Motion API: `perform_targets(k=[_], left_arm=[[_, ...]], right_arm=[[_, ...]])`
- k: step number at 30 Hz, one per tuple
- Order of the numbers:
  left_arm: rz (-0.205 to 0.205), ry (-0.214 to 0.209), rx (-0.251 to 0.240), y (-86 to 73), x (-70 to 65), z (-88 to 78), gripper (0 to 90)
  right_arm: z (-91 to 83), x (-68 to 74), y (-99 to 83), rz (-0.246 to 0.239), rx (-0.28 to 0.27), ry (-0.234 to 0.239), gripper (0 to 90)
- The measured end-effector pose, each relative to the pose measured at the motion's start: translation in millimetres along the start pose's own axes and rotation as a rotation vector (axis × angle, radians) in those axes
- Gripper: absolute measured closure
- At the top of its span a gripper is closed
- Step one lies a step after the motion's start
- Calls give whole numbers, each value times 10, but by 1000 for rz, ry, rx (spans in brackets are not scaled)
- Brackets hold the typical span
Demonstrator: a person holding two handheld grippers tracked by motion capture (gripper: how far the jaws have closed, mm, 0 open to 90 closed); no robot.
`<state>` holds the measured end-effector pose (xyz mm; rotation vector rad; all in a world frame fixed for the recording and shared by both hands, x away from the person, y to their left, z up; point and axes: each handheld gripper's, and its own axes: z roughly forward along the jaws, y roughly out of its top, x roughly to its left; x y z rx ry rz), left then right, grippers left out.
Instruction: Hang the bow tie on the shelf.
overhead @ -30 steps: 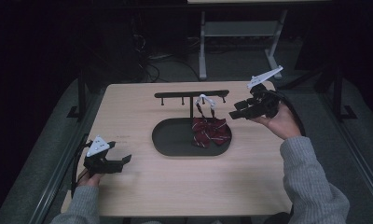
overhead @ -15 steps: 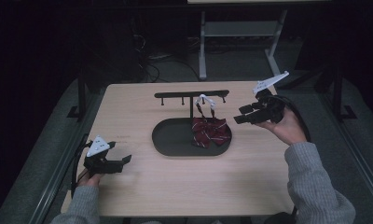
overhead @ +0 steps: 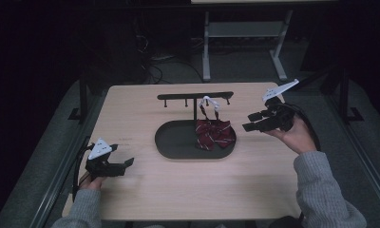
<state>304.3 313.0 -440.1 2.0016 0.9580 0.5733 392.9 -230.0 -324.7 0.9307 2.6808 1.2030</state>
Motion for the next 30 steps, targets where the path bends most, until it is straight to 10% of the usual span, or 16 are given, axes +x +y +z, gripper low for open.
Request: perform_targets(k=[30], left_arm=[[3,-1,0,-1,-6,4,130]], right_arm=[[1,-13,-316,28,2,1,443]])
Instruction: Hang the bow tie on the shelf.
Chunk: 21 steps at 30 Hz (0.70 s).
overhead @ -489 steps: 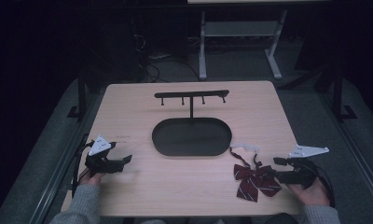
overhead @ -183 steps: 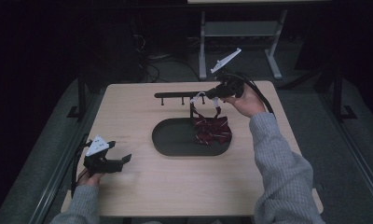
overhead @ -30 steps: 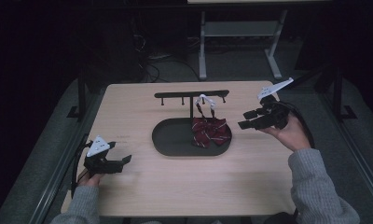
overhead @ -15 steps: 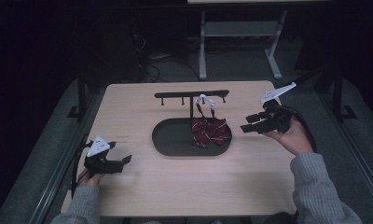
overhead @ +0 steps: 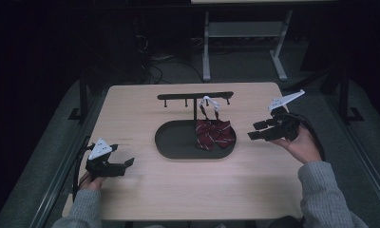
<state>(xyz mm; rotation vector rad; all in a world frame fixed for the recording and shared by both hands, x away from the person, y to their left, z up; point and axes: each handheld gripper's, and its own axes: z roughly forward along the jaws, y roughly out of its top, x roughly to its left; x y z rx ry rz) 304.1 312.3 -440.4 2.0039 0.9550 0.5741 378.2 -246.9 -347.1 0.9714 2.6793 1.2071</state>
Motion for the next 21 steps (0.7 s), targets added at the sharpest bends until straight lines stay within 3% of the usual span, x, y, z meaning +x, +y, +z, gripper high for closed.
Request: perform_targets(k=[21], left_arm=[[3,-1,4,-1,-1,3,130]], right_arm=[[38,13,-259,33,8,6,433]])
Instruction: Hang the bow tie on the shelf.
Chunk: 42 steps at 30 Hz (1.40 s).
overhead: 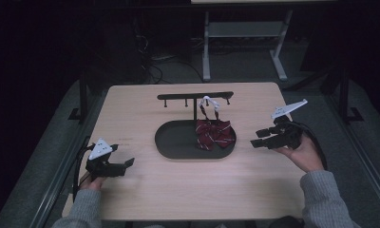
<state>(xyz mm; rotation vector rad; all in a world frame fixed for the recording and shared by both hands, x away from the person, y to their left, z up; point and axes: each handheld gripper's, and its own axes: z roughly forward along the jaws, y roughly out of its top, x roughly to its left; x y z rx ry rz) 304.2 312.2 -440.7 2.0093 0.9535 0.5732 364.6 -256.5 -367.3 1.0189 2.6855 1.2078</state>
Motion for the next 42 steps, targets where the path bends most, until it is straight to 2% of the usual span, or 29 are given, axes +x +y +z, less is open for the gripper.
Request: perform_targets(k=[29,39,42], left_arm=[[-3,-2,0,-2,-14,7,130],[-2,-3,-3,0,-17,11,130],[3,-1,-4,2,-16,12,131]], right_arm=[[31,20,-442,54,-17,-1,430],[49,98,-655,70,-29,-10,420],[42,156,-724,70,-51,-18,413]])
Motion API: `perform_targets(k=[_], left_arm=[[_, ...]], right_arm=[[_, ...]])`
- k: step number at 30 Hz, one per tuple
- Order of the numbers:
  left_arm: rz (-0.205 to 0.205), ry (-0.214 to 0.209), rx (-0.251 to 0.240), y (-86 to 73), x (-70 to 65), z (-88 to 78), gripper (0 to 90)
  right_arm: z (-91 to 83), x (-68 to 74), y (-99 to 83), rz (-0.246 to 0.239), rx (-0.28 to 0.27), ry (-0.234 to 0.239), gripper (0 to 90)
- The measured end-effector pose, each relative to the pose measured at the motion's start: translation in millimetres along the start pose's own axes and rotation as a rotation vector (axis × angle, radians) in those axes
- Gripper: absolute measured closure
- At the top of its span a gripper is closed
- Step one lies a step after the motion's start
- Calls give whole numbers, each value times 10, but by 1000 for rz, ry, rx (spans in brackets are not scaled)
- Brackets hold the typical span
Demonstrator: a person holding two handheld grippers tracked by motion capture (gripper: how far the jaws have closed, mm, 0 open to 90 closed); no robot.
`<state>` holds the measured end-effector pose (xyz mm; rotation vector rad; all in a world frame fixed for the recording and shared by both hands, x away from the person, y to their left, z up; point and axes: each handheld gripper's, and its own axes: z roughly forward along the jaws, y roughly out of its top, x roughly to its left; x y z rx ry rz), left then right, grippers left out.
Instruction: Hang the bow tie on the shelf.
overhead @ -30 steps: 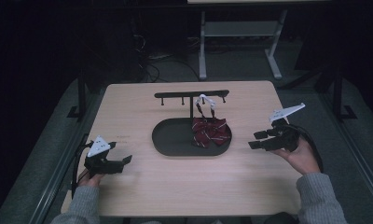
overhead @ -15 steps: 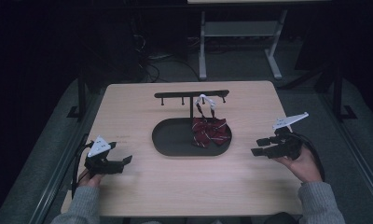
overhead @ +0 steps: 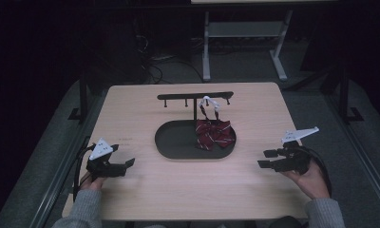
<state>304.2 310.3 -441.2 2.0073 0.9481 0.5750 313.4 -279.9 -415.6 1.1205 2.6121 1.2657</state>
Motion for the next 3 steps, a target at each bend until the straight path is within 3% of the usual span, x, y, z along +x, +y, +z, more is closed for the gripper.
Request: perform_targets(k=[3], left_arm=[[7,0,9,3,8,7,130]], right_arm=[[-11,76,-71,-3,-20,-20,394]])
